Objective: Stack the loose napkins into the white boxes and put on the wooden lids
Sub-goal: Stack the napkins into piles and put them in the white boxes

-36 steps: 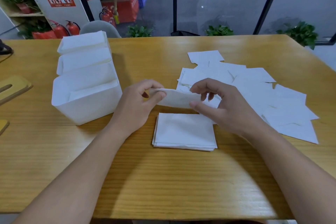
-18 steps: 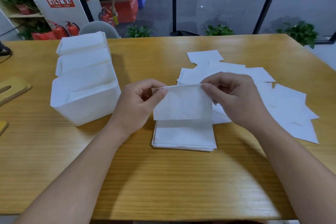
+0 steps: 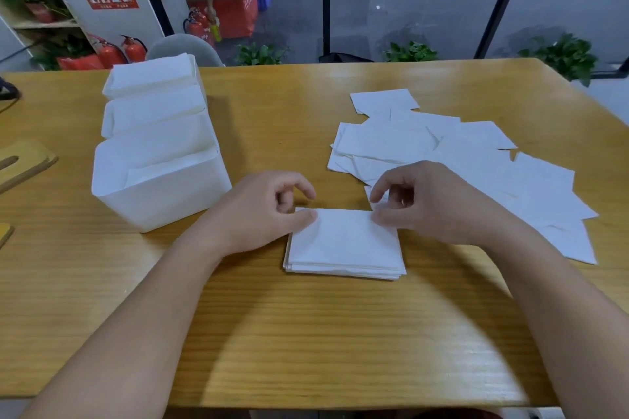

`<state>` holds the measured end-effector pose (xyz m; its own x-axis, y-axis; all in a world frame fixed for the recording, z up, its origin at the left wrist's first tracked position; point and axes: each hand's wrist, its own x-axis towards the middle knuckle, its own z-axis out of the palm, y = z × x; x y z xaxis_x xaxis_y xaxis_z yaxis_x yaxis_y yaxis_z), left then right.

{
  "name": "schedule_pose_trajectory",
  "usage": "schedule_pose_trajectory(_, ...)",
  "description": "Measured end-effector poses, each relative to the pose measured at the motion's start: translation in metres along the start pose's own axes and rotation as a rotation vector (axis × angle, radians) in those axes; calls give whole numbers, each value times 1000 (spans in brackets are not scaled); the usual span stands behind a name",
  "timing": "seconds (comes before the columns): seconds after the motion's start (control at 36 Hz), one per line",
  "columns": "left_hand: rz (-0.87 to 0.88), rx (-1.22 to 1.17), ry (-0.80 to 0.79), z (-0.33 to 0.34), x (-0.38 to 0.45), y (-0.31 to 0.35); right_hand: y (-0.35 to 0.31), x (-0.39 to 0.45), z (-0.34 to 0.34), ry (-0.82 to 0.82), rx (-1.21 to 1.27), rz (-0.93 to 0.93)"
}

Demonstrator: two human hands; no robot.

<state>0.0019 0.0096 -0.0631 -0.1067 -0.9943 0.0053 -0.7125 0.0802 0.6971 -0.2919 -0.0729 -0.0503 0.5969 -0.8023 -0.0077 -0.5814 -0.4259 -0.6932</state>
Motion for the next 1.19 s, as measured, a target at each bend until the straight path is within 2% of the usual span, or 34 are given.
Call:
schedule_pose_trajectory(0.11, 20, 25, 51, 0, 1, -2, -5, -1, -1, 78, 14, -68)
schedule_pose_trajectory(0.28, 1, 134, -115, 11, -7, 2, -11, -7, 6, -135, -101, -21)
schedule_pose_trajectory(0.44, -33, 160, -73, 17, -19, 3, -18, -7, 11, -186, -218, -55)
schedule_pose_trajectory(0.61, -45, 146, -72, 17, -21, 6, -19, -7, 13, -245, -216, 1)
schedule_pose_trajectory(0.86, -37, 86, -18, 19, -25, 9, -25, -9, 15, -222, -219, -6)
schedule_pose_trajectory(1.06, -49, -139, 78, 21, -27, 13, -34, -17, 25, -103, -61, -58)
schedule_pose_trajectory(1.14, -46, -444, 178, 22, -25, 13, -34, -14, 28, 49, 10, -80)
schedule_pose_trajectory(1.19, -16, -630, 269, 25, -25, 18, -36, -11, 31, 163, 187, -83)
